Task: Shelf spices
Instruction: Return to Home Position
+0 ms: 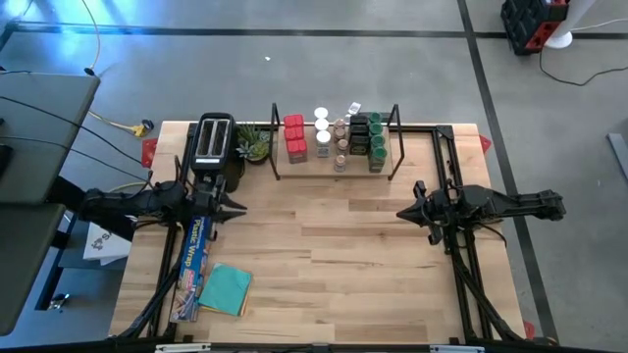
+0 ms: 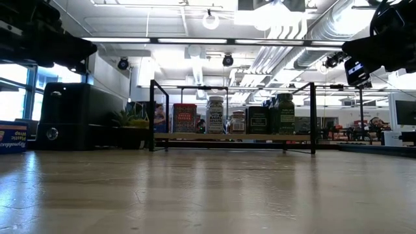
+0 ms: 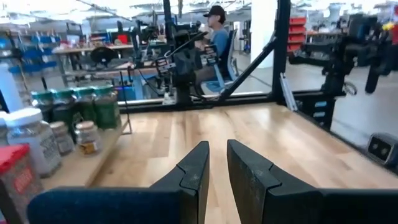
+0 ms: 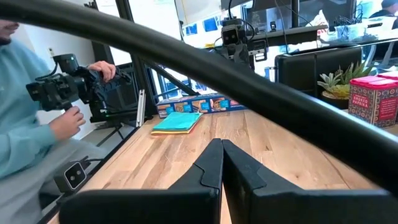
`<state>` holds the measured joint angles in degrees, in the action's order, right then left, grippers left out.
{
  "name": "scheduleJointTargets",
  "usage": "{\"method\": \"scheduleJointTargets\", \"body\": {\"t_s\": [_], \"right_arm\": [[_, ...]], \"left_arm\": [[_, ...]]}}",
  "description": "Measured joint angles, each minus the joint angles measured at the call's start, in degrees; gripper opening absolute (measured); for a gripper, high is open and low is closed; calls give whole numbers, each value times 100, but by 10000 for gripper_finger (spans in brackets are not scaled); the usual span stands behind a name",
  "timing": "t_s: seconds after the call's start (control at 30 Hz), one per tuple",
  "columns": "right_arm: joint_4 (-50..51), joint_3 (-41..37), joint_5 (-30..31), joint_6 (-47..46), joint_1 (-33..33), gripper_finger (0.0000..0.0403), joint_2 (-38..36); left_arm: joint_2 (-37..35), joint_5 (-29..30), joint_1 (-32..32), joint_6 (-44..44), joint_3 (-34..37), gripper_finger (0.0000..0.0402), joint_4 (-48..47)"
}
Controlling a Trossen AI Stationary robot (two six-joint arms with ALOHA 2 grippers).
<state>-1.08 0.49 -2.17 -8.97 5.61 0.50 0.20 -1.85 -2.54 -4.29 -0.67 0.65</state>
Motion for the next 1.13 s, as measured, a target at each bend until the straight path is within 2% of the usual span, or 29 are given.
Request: {"method": "scheduleJointTargets", "body": {"t_s": [0.13,1.13], "right_arm": [[2,0,0,0,0,0,20],[2,0,0,0,0,0,25]], "left_arm": [[-1,164,-5,530,0,53,-27],[1,125,106,515,0,53,-27]]}}
